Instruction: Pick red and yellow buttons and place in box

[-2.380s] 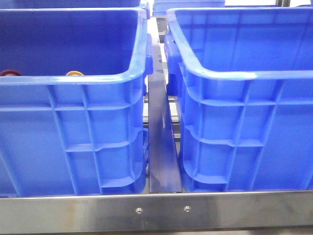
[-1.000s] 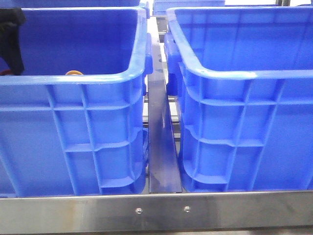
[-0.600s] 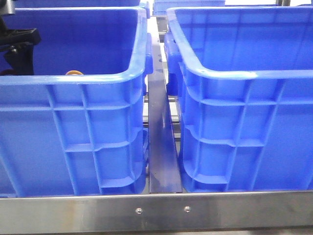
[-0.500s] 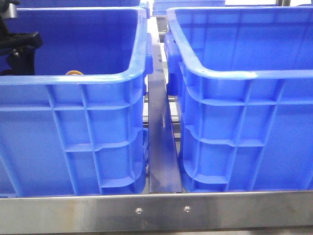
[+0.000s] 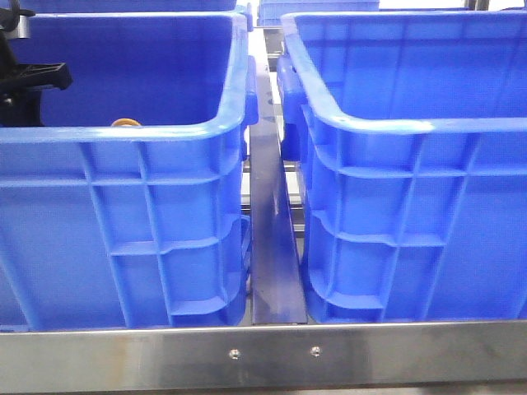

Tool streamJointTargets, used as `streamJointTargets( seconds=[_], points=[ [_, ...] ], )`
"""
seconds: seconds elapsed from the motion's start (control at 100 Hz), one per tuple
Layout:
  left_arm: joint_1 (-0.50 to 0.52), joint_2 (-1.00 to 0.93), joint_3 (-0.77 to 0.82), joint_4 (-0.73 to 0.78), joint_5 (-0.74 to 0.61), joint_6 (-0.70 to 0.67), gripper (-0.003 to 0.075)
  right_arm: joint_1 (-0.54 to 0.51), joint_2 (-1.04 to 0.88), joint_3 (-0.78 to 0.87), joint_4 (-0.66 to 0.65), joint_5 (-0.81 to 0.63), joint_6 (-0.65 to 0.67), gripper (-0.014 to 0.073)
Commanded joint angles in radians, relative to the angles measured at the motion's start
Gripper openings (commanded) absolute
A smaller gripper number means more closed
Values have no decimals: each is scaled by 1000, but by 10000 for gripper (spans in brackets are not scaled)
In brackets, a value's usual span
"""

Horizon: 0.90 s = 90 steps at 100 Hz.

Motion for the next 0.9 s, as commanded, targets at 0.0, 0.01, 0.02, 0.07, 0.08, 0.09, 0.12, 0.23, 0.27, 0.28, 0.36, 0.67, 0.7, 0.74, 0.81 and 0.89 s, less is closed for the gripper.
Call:
streamJointTargets(
  seconds=[0.0,0.01,0.02,0.07,0.08,0.09,0.12,0.23,0.27,0.28,0.36,0.67,0.7,0.74,0.81,0.89],
  points=[
    [-7,-56,-31,-18,-35,-7,98,-5,-21,5,-11,-73,0,-19],
    [-7,-60,-31,-18,-37,-7,94,-5,-21,5,-11,-73,0,-19],
    [-7,-61,-31,-18,-38,-7,89,-5,-21,5,-11,-73,0,-19],
    [-7,-72,-31,-18,-46,-4,75,-5,-21,5,-11,-73,0,-19],
    [-7,-77,-31,-18,-46,-4,73,-5,-21,5,-11,-73,0,-19],
    [-7,-79,-31,-18,-48,-4,71,-5,-21,5,-11,-73,0,-19],
    [-8,-89,-29,-16,-54,-2,69,-5,-21,5,-11,-73,0,-19],
    [-8,-137,-29,-14,-80,-2,69,-5,-21,5,-11,-73,0,-19],
    [-8,-159,-27,-14,-93,-1,69,-5,-21,5,-11,-73,0,-19],
    [-8,-163,-26,-14,-95,-1,69,-5,-21,5,-11,-73,0,-19],
    [-11,-217,-6,-14,-138,-1,69,-5,-21,5,-11,-73,0,-19],
    [-126,-447,217,-16,-382,25,69,-5,-21,5,-11,-73,0,-19],
    [-141,-462,238,-16,-397,25,69,-5,-21,5,-11,-73,0,-19],
    [-168,-482,256,-16,-419,27,69,-5,-21,5,-11,-73,0,-19],
    [-217,-511,284,-14,-452,51,69,-5,-21,5,-11,-73,0,-19],
    [-281,-534,297,-14,-478,83,69,-5,-21,5,-11,-73,0,-19]
  ],
)
